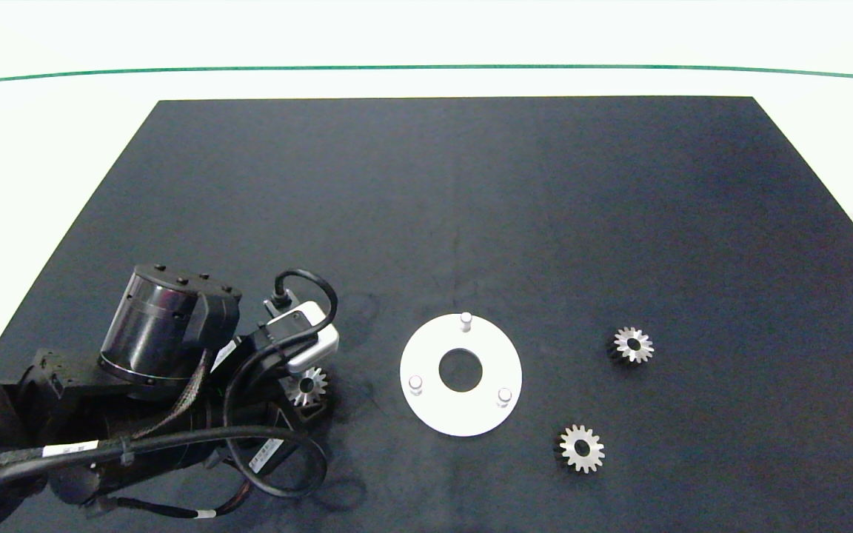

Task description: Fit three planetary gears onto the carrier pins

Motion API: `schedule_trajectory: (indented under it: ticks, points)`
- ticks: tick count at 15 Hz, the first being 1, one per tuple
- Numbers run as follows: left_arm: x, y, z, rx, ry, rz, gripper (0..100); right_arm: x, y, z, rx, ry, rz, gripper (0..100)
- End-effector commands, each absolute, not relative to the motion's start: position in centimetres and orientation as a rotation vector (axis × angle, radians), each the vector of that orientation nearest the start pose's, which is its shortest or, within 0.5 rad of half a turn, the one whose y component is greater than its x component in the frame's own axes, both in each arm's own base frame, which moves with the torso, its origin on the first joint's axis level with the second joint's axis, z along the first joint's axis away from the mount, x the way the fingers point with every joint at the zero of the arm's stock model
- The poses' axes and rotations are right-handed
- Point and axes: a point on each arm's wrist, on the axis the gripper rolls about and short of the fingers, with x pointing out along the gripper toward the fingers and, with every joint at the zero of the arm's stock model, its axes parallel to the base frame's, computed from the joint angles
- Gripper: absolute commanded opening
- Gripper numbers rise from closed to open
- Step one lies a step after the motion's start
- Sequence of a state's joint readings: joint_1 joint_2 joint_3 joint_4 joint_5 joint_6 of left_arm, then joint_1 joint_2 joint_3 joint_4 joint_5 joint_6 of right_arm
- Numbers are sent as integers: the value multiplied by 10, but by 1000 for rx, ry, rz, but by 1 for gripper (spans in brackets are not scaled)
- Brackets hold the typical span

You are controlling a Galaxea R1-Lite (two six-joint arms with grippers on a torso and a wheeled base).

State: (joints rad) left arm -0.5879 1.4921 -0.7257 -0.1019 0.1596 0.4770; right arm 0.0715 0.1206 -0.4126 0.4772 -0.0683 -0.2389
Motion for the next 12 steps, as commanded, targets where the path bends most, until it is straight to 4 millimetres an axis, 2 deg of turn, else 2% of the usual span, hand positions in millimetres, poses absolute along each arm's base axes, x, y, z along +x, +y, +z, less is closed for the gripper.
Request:
schedule_trajectory:
  ticks: [1, 8, 12]
  points:
    - [189, -131, 174, 709, 504, -588, 0, -51, -5, 140, -253, 189, 24, 100]
    - [181, -153, 209, 740, 481, -637, 0, -51, -5, 140, -253, 187, 26, 100]
    - [176, -168, 212, 762, 463, -651, 0, -51, -5, 140, -253, 185, 26, 100]
